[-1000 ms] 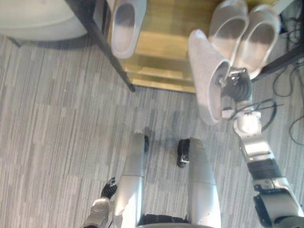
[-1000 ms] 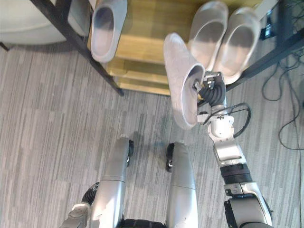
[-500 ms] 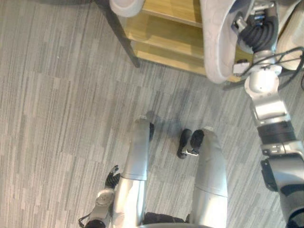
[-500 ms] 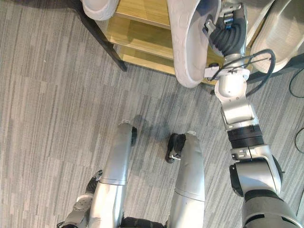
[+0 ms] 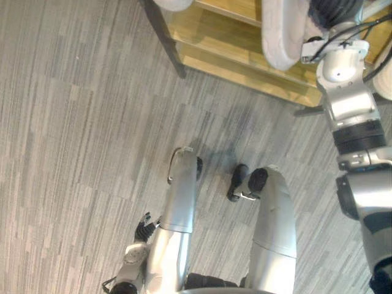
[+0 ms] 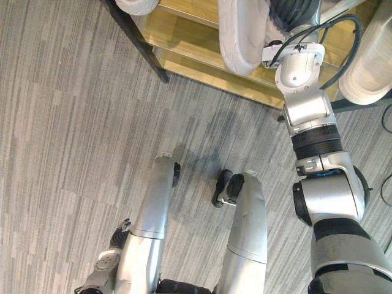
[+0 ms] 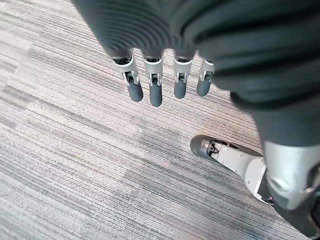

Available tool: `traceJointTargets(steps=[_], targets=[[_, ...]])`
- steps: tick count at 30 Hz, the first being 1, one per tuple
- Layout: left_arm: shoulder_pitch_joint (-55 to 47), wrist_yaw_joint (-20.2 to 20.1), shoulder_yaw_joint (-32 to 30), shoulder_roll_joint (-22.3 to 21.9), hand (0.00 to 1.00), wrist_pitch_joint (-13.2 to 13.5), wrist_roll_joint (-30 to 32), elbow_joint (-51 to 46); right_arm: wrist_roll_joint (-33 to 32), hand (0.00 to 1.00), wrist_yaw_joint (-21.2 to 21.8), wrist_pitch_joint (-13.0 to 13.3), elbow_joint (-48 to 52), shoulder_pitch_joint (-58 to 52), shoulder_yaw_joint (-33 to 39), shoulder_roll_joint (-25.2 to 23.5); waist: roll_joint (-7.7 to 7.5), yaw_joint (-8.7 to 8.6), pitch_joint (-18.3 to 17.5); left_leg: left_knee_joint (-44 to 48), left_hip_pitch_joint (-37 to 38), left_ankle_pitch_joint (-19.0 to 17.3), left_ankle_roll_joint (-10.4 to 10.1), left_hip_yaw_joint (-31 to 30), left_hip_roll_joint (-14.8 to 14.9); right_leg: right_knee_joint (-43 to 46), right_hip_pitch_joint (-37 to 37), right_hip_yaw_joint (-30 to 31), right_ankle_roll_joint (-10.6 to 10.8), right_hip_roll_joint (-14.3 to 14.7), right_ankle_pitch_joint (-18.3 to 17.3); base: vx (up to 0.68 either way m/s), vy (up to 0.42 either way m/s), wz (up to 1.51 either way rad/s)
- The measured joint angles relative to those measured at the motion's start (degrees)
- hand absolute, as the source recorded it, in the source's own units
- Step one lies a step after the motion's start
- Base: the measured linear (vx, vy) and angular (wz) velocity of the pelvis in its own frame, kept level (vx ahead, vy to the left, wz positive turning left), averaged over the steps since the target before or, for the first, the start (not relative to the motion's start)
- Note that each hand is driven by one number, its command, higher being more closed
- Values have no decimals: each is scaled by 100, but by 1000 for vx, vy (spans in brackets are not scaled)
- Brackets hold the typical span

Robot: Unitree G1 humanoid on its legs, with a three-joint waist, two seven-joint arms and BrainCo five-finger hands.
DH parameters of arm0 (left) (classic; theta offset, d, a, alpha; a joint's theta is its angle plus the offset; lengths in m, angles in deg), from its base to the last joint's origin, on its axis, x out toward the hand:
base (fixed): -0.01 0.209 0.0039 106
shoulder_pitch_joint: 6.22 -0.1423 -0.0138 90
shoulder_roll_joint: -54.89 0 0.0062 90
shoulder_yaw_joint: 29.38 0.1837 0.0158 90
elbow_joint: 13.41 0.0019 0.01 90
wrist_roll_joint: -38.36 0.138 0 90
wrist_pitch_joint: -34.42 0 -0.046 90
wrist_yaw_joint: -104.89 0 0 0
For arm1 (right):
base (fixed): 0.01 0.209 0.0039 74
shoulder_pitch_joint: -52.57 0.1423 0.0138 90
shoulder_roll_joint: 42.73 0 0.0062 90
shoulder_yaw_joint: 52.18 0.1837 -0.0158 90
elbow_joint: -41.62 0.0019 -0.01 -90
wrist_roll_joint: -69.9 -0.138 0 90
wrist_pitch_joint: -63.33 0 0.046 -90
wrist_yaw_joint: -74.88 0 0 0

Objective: Organize the slippers on the shoe rack

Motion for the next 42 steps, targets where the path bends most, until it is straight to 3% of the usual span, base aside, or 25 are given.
traceJointTargets(steps=[10,23,31,42], targets=[[53,24,-220,13,0,-13,-106,173,-31,100,-24,-169,-279,44,12,-243,-174,-52,-61,-104,89,67,-67,-26,0,-19,49,-20,-7,-2,4,-14,-40,2],[49,120,-381,96,0,-22,-196,221,-101,100,-128,-204,656,-1461,953,-300,-460,-139,-239,-117,222,49,-22,98,77,-28,100,88,-66,46,34,-12,-17,-3],[46,113,-381,110,0,-27,-186,216,-79,100,-321,-202,1565,-2118,1365,-355,-468,-173,-262,-127,282,48,-20,176,173,-43,100,137,-156,107,84,-17,-21,-6],[49,104,-384,119,0,-30,-116,125,65,100,-452,-65,2788,-2349,1371,-517,-486,-170,-309,-221,315,48,-22,158,202,-141,129,97,-205,155,111,-3,-6,-1]])
